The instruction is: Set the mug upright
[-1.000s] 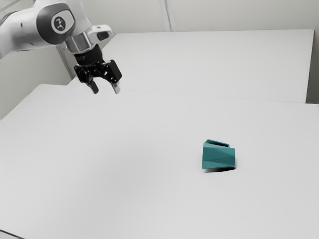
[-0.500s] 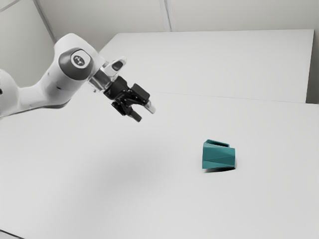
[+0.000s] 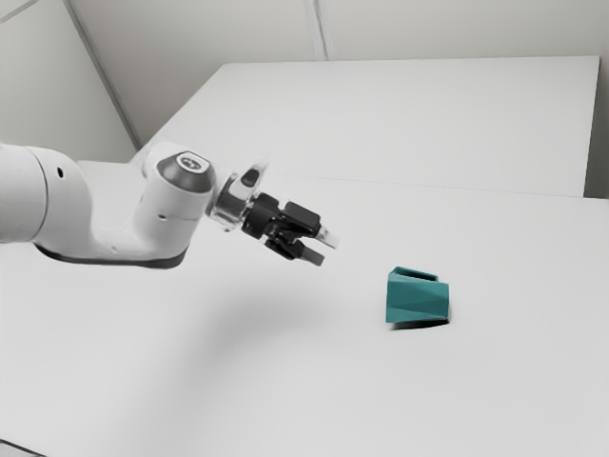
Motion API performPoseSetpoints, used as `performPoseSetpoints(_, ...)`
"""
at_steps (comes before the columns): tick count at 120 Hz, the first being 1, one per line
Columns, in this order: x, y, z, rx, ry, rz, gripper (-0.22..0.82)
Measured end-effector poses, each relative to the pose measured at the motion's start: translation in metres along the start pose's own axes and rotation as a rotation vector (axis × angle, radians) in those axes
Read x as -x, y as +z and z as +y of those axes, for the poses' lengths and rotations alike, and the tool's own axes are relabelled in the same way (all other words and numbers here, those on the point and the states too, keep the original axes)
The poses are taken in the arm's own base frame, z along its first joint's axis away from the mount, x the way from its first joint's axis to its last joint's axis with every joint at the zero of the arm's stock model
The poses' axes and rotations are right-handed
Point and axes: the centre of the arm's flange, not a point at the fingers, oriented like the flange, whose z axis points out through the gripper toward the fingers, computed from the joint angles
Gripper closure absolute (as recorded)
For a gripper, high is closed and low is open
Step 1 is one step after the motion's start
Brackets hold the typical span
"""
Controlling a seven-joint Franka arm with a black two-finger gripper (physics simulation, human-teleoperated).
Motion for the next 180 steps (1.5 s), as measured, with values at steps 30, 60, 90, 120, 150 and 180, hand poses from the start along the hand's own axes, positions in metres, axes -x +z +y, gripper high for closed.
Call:
performPoseSetpoints(30, 0.005, 0.036, -0.022, 0.040, 0.065, 0.004, 0.02)
performPoseSetpoints(60, 0.011, 0.071, -0.032, 0.081, 0.123, 0.010, 0.02)
performPoseSetpoints(90, 0.014, 0.094, -0.038, 0.100, 0.168, 0.026, 0.02)
performPoseSetpoints(120, 0.017, 0.114, -0.037, 0.121, 0.213, 0.033, 0.02)
performPoseSetpoints(150, 0.017, 0.130, -0.030, 0.126, 0.263, 0.034, 0.02)
performPoseSetpoints(180, 0.014, 0.139, -0.023, 0.127, 0.302, 0.039, 0.02)
